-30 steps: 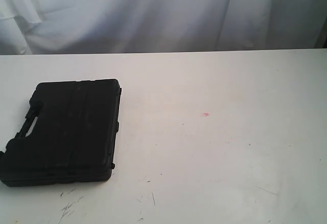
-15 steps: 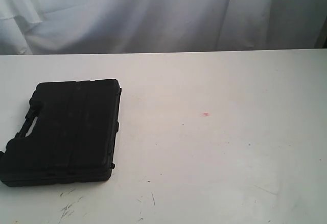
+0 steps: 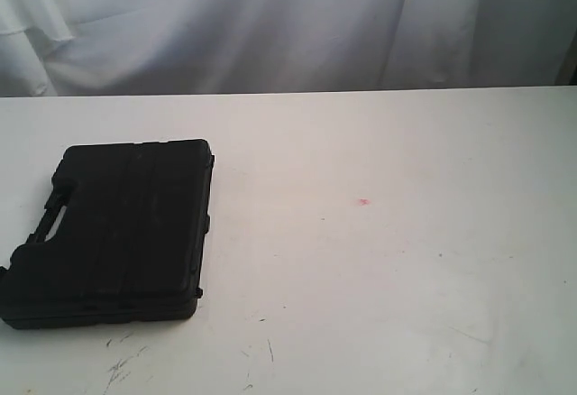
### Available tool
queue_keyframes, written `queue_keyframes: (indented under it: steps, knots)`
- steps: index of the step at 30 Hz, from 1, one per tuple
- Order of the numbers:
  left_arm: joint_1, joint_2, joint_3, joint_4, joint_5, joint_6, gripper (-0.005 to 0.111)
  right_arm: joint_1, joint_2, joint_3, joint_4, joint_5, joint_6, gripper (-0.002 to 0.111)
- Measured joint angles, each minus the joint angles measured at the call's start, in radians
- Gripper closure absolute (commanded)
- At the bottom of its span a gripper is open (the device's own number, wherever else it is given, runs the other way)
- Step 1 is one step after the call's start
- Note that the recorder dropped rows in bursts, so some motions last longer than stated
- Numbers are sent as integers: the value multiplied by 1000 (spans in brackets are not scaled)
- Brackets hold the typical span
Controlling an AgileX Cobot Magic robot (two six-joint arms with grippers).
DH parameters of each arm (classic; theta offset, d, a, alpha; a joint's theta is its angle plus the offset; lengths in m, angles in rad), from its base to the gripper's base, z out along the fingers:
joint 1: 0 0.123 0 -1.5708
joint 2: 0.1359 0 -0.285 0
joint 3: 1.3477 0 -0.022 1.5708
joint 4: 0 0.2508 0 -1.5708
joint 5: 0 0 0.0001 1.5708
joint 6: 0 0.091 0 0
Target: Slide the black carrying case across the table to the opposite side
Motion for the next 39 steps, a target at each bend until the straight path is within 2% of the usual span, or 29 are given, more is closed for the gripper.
queue_keyframes:
  steps: [14, 39]
  knots:
    - [0, -81, 46, 3, -9, 34, 107, 0, 0, 0, 0, 0, 0, 108]
    - [0, -81, 46, 44, -9, 83, 107, 0, 0, 0, 0, 0, 0, 108]
